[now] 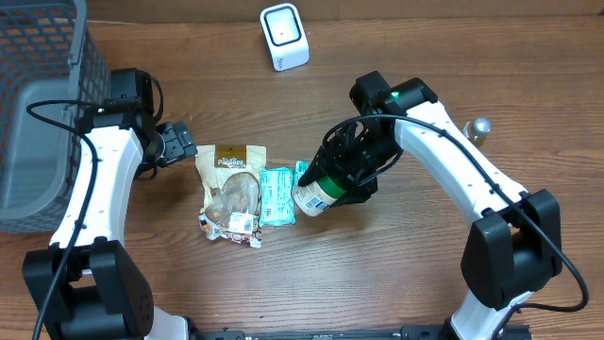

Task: Scan the item barcode
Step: 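Tip the green jar sideways with the right gripper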

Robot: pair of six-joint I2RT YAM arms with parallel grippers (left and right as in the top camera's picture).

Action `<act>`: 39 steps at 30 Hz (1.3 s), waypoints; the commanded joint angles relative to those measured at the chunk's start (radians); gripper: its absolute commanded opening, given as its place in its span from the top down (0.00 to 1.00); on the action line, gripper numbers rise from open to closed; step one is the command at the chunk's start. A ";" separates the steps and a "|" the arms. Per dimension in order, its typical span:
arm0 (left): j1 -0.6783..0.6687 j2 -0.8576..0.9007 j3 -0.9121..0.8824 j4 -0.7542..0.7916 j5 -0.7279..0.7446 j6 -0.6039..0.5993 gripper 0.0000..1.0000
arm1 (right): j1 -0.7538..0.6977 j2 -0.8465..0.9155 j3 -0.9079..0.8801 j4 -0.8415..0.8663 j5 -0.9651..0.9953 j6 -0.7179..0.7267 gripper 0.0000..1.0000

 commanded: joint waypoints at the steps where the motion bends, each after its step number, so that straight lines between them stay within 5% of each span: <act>1: 0.000 -0.023 0.004 0.000 0.001 0.022 0.00 | 0.004 -0.032 0.021 -0.006 -0.068 0.002 0.53; 39: 0.000 -0.023 0.004 0.000 0.001 0.022 0.00 | 0.004 -0.032 0.021 -0.035 -0.252 0.002 0.57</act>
